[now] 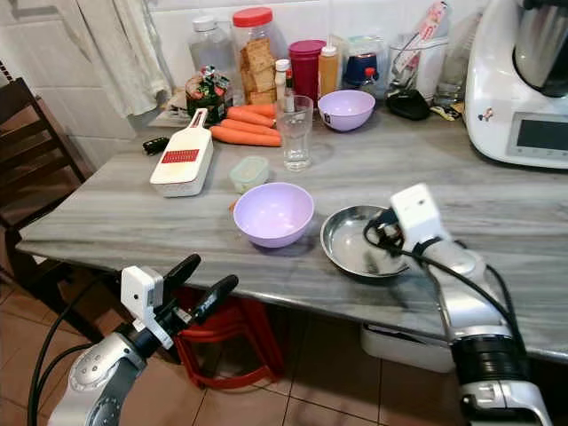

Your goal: Setting the table

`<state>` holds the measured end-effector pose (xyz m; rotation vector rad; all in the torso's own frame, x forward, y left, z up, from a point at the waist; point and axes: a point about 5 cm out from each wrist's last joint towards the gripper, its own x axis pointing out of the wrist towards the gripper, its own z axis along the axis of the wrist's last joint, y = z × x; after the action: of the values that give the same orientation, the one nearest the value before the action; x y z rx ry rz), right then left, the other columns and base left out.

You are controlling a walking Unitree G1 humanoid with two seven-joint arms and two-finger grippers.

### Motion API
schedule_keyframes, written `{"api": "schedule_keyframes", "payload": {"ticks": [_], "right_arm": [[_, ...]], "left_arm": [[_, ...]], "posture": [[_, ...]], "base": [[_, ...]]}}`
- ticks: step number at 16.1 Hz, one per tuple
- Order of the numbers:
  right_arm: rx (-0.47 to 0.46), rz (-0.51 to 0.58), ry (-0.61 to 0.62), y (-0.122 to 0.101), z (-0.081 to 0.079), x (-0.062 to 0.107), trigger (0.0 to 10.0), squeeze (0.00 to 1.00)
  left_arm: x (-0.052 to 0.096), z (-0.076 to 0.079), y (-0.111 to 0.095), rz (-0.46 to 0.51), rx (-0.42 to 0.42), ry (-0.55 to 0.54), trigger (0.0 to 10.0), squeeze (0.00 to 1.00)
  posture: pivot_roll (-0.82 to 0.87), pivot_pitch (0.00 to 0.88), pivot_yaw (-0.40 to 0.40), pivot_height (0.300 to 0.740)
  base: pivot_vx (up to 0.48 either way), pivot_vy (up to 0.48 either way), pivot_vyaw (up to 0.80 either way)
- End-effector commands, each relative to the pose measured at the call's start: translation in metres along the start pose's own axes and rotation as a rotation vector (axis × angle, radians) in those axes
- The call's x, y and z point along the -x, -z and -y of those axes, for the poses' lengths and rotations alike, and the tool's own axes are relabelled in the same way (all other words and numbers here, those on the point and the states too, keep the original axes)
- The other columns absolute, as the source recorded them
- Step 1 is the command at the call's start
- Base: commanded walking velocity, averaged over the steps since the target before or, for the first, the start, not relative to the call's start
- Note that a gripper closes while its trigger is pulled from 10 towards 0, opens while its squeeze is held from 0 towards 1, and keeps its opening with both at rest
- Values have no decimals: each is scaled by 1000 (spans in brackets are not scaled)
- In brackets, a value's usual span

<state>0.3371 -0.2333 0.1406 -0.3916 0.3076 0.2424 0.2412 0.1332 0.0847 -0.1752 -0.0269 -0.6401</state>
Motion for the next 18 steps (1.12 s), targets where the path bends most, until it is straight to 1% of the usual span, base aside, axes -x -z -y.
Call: {"api": "schedule_keyframes", "payload": {"ticks": [1, 4, 5, 10, 12, 14, 18], "right_arm": [[-9, -12, -66, -1, -9, -3, 10000, 0], [-2, -41, -144, 4, -19, -4, 10000, 0], [-14, -48, -174, 5, -23, -5, 10000, 0], [-22, -58, -233, 5, -33, -7, 10000, 0], [-29, -56, -251, 3, -37, -8, 10000, 0], [-42, -35, -291, -4, -45, -11, 10000, 0], [-63, 1, -309, -12, -53, -17, 10000, 0]], "left_arm": [[1, 0, -4, 0, -12, -3, 10000, 0], [2, 1, -4, -7, -12, -5, 10000, 0], [2, 1, -4, -9, -13, -1, 10000, 0], [-1, -1, -3, -19, -15, 0, 10000, 0], [-1, -2, -1, -19, -13, -5, 10000, 0], [0, -2, 0, -17, -10, -9, 10000, 0], [0, -1, 1, -17, -8, -12, 10000, 0]], "posture": [[-27, 0, 108, 740], [-29, 0, 112, 740], [-33, 0, 114, 740], [-32, 0, 112, 740], [-29, 0, 109, 740], [-26, 0, 105, 740], [-23, 0, 99, 740]], "base": [[0, 0, 0], [0, 0, 0], [0, 0, 0], [0, 0, 0], [0, 0, 0], [0, 0, 0], [0, 0, 0]]}}
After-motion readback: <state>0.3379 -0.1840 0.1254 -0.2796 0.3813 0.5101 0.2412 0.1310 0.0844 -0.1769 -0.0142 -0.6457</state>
